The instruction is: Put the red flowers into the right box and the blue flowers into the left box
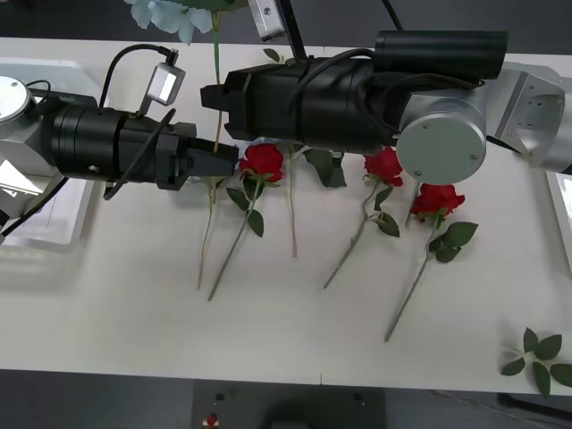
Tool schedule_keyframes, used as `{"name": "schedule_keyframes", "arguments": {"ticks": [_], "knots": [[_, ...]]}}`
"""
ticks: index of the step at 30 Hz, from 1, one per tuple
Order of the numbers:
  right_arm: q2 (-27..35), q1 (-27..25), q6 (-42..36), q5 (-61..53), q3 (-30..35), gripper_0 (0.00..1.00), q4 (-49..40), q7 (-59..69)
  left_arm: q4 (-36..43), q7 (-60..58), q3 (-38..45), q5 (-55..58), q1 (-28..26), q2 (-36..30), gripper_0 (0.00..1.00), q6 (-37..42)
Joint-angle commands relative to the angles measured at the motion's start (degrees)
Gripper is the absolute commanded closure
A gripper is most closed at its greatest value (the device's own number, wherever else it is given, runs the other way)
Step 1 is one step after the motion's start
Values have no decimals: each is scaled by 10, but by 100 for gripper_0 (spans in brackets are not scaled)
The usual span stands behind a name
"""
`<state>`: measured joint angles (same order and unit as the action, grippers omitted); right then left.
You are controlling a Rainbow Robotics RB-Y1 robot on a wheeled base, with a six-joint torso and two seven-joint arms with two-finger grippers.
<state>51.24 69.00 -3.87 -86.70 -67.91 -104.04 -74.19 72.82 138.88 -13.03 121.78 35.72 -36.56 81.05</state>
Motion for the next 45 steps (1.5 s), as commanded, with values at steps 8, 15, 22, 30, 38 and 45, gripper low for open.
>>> {"name": "schedule_keyframes", "arguments": {"ticks": [8,15,22,30,38,45], "knots": [[-2,18,4,-3,9,100,-1,-4,18,33,13,20,14,0,100,-5],[-2,18,4,-3,9,100,-1,-4,18,36,12,21,14,0,100,-5],[-2,18,4,-3,9,6,-1,-4,18,39,12,21,14,0,100,-5],[-2,18,4,-3,9,0,-1,-4,18,42,12,22,12,0,100,-5],[-2,18,4,-3,9,0,-1,-4,17,43,23,26,12,-15,100,-3],[19,1,31,-6,-3,0,-18,-5,14,41,46,31,5,-49,100,-2]]}}
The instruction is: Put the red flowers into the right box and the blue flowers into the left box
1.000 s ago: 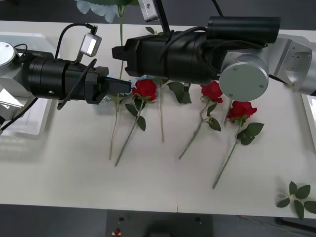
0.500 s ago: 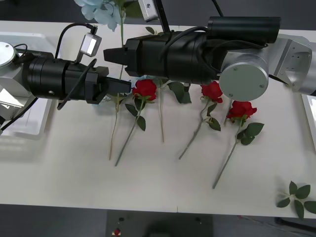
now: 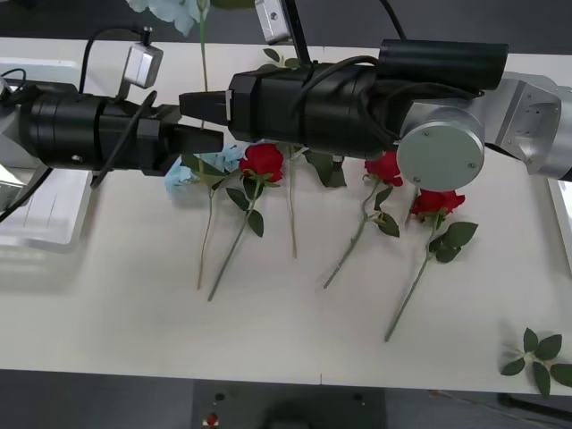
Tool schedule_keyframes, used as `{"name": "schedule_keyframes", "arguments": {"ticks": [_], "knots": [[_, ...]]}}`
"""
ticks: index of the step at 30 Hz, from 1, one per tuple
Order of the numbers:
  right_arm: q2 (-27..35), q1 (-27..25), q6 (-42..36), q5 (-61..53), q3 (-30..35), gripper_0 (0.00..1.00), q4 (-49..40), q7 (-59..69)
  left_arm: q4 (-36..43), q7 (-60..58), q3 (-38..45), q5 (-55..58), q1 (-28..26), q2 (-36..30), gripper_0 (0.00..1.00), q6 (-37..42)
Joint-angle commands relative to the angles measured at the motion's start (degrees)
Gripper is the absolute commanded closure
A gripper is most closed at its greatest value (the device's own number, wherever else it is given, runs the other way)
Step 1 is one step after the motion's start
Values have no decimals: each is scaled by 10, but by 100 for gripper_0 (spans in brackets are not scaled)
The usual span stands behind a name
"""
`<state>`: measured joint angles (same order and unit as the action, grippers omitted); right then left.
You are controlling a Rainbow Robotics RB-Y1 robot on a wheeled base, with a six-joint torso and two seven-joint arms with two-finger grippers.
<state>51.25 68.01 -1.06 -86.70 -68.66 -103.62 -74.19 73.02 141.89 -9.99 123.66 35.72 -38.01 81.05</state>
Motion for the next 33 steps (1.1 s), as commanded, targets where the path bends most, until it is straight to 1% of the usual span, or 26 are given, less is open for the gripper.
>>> {"name": "schedule_keyframes", "arguments": {"ticks": [1,4,6,8,10,11,15,16,17,19,20,22,23,25,26,28,31,33], "knots": [[25,12,3,-6,5,0,-25,-5,12,11,15,13,5,-38,100,-3],[66,12,1,-10,7,0,-50,0,5,13,23,22,1,-56,100,-2],[96,12,-23,-13,16,0,-68,1,2,14,22,29,1,-66,100,-3],[139,12,-74,-22,38,0,-94,7,-6,15,22,40,-2,-80,100,-3],[174,13,-120,-57,59,0,-115,12,-18,21,23,52,-4,-94,100,-2],[183,13,-134,-66,64,0,-120,12,-22,22,23,54,-4,-98,100,-2],[224,13,-244,-119,98,0,-135,12,-49,30,25,77,-9,-131,100,-2],[231,13,-279,-131,105,0,-135,12,-56,32,25,85,-12,-143,100,-2],[236,13,-297,-136,108,0,-134,12,-60,32,25,89,-14,-149,100,-1],[250,13,-373,-160,118,0,-133,14,-74,34,29,99,-21,-174,100,-2],[255,13,-388,-166,120,0,-133,15,-78,34,30,101,-21,-179,100,-1],[271,13,-458,-191,123,0,-126,21,-96,35,37,101,-28,-206,100,-2],[273,13,-475,-197,124,0,-123,23,-101,35,39,101,-30,-212,100,-1],[276,14,-537,-238,126,0,-98,30,-125,35,49,100,-40,-238,100,-2],[275,13,-550,-249,127,0,-90,32,-130,35,52,100,-43,-246,100,-4],[271,13,-600,-277,134,0,-57,60,-158,37,59,92,-49,-272,100,-5],[266,13,-653,-281,140,0,-22,104,-199,41,62,76,-50,-301,100,-5],[258,12,-672,-277,140,0,-4,125,-220,42,71,57,-50,-311,100,-6]]}}
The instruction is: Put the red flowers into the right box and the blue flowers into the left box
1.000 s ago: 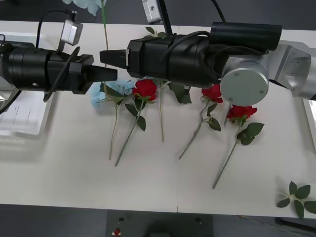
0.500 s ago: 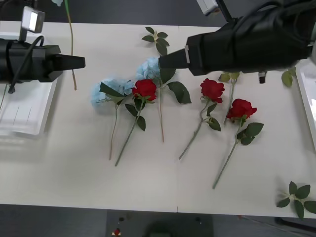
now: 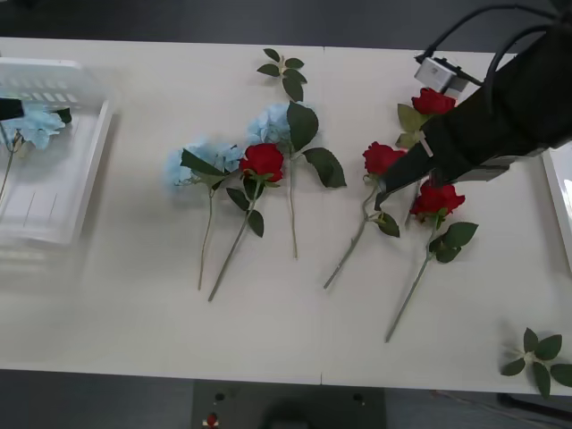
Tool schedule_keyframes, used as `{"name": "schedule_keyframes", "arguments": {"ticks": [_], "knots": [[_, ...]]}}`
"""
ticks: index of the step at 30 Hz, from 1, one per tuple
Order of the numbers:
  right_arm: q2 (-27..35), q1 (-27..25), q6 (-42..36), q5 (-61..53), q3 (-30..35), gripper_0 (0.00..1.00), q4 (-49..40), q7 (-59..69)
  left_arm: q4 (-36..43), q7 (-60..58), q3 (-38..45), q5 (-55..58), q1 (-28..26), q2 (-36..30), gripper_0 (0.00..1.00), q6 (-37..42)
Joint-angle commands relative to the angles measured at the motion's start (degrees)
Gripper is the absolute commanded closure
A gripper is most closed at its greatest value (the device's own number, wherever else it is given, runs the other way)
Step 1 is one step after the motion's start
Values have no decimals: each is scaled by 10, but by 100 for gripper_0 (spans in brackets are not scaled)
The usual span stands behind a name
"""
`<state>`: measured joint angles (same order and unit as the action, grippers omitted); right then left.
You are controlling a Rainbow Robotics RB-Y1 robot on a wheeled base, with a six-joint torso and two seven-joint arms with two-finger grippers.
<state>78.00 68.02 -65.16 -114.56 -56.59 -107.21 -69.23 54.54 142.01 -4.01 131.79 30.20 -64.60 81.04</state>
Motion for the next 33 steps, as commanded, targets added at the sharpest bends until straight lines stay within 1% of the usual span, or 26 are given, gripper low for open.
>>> {"name": "schedule_keyframes", "arguments": {"ticks": [1,4,8,11,15,18,21,22,23,25,29,33], "knots": [[-14,8,-37,8,20,0,42,87,-47,41,23,-44,6,-48,100,-9],[-22,-10,-37,42,22,0,54,114,-66,41,47,-102,6,-54,100,-18],[-37,-40,-37,87,36,0,63,120,-81,37,64,-173,6,-60,100,-42],[-44,-67,-37,118,51,0,67,125,-82,31,66,-227,4,-62,100,-80],[-49,-116,-37,159,73,0,61,131,-82,19,66,-315,3,-63,100,-137],[-54,-145,-37,184,89,0,54,136,-81,-2,62,-353,3,-62,100,-155],[-53,-193,-30,224,113,0,25,182,-75,-41,33,-386,3,-62,100,-175],[-53,-193,-30,224,113,0,25,182,-75,-41,33,-386,3,-62,100,-175],[-52,-218,-25,251,126,0,5,204,-75,-62,17,-399,3,-62,100,-186],[-53,-239,-16,275,134,0,-14,227,-75,-84,1,-411,3,-61,100,-198],[-63,-285,19,335,143,0,-48,284,-75,-127,-33,-423,2,-51,100,-236],[-80,-318,41,402,143,0,-63,338,-75,-163,-64,-430,2,-38,100,-277]]}}
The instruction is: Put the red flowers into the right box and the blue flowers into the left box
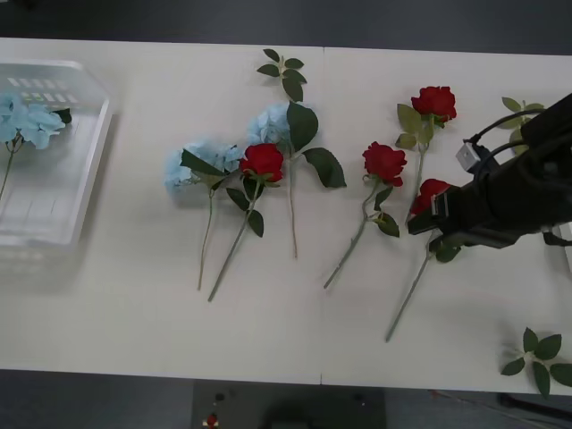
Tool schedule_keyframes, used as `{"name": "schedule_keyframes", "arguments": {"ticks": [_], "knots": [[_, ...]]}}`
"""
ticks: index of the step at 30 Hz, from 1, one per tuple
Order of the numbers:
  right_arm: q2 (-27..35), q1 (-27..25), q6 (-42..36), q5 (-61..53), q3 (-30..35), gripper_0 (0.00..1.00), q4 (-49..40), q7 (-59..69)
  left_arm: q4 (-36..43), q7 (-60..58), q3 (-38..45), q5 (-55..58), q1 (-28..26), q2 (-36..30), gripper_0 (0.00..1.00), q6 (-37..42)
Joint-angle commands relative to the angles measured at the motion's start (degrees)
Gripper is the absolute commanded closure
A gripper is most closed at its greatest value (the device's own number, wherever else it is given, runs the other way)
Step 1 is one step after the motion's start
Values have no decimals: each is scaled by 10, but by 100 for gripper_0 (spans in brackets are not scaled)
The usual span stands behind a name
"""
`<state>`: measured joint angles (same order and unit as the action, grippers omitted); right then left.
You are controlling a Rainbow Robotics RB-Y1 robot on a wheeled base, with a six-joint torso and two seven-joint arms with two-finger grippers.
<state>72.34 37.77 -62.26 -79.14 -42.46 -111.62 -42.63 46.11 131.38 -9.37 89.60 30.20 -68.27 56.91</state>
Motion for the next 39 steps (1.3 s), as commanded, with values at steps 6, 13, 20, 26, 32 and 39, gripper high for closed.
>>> {"name": "schedule_keyframes", "arguments": {"ticks": [6,13,20,26,32,39], "knots": [[-50,-46,13,124,1,0,-33,139,9,-84,-40,-13,2,14,100,-79],[-75,-85,18,227,1,0,-54,220,9,-94,-40,-25,2,50,100,-116],[-91,-124,28,297,1,0,-53,255,9,-98,-40,-32,2,53,100,-118],[-105,-144,28,326,1,0,-46,270,9,-98,-40,-34,2,53,38,-120],[-133,-150,28,344,1,0,-11,277,9,-98,-40,-36,1,53,34,-120],[-178,-149,27,377,1,0,44,274,9,-100,-40,-52,1,53,35,-120]]}}
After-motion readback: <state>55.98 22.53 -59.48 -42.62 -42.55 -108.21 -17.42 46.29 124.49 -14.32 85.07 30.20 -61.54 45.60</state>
